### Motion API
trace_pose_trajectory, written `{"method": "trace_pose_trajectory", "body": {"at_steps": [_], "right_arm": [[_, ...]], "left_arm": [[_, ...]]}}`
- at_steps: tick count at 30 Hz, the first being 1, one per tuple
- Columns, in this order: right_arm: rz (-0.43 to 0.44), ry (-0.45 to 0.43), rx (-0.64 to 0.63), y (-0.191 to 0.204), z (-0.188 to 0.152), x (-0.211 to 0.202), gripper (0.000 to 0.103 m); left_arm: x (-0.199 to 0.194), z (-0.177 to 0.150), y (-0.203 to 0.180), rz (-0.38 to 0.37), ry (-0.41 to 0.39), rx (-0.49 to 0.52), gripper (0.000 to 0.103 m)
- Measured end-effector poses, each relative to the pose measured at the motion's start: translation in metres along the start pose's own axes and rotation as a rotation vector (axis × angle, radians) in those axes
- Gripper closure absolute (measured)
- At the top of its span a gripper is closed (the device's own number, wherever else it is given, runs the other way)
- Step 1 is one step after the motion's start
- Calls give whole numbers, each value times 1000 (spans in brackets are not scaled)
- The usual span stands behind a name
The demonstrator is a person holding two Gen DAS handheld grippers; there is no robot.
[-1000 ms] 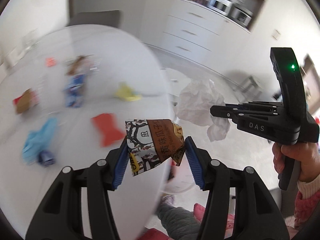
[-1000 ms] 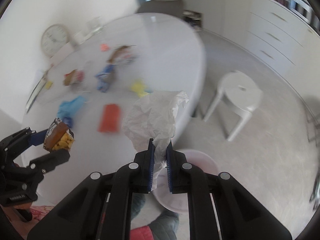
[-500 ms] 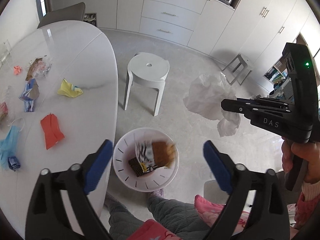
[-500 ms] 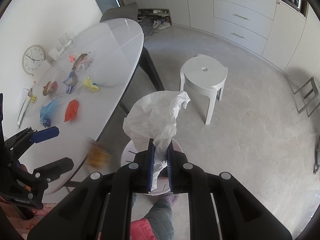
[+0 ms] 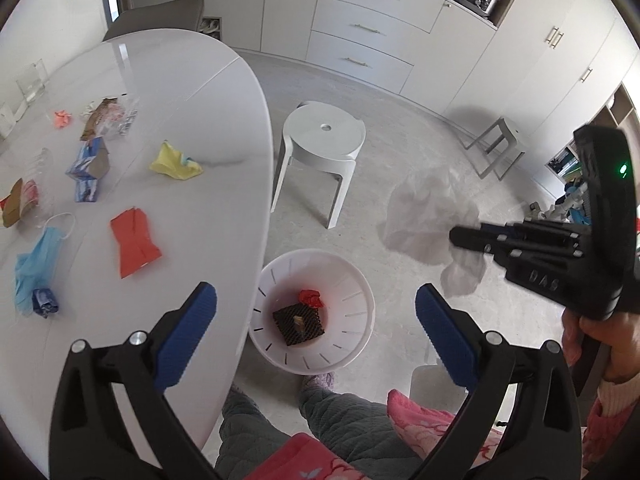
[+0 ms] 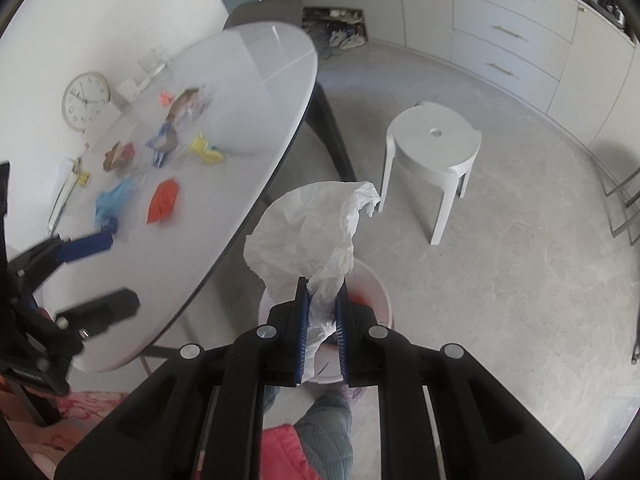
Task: Collect trash
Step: 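Release the snack wrapper and white tissue into the bin with both grippers, then grasp the orange paper with the left gripper while the right gripper grasps the yellow wrapper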
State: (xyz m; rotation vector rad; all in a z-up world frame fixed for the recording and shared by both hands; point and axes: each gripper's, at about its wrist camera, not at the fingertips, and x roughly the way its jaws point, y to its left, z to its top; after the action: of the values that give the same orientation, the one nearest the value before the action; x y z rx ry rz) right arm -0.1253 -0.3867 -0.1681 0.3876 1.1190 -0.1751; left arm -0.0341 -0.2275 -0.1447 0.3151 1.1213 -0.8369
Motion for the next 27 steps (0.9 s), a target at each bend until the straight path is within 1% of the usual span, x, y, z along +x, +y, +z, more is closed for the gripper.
{"method": "trace_pose_trajectory", "body": {"at_steps": [1,3,4,5,7,8,9,11,12,16,27], "right_arm": [[3,11,-5,2,-1,3,87],[17,38,-12,7,-5,11,66],[11,40,-8,9,-6,13,44],[-7,38,2,10,-7,16,29],[-35,35,21,11,-6,16,15],[-42,32,29,11,-4,15,12],[-48,25,38,11,-3,13,10],[-72,9,53,12,2,8,3],[-83,2,55,12,4,6,3],[-103,-13,56,16,12,3,3],[-91,8,22,39,20,12,3]], "left_arm": [[-2,-1,1,2,0,-2,8],[-4,-2,6,5,-2,-5,8],[-5,-2,8,6,-4,-7,8],[-7,-2,10,7,-8,-10,8],[-10,-3,16,13,-15,-16,8],[-12,-3,17,15,-17,-19,8],[-13,-3,19,15,-20,-24,8],[-17,-4,24,18,-24,-34,8],[-18,-4,26,17,-26,-38,8],[-22,-5,34,20,-34,-54,8],[-29,-7,60,30,-45,-109,8]]}}
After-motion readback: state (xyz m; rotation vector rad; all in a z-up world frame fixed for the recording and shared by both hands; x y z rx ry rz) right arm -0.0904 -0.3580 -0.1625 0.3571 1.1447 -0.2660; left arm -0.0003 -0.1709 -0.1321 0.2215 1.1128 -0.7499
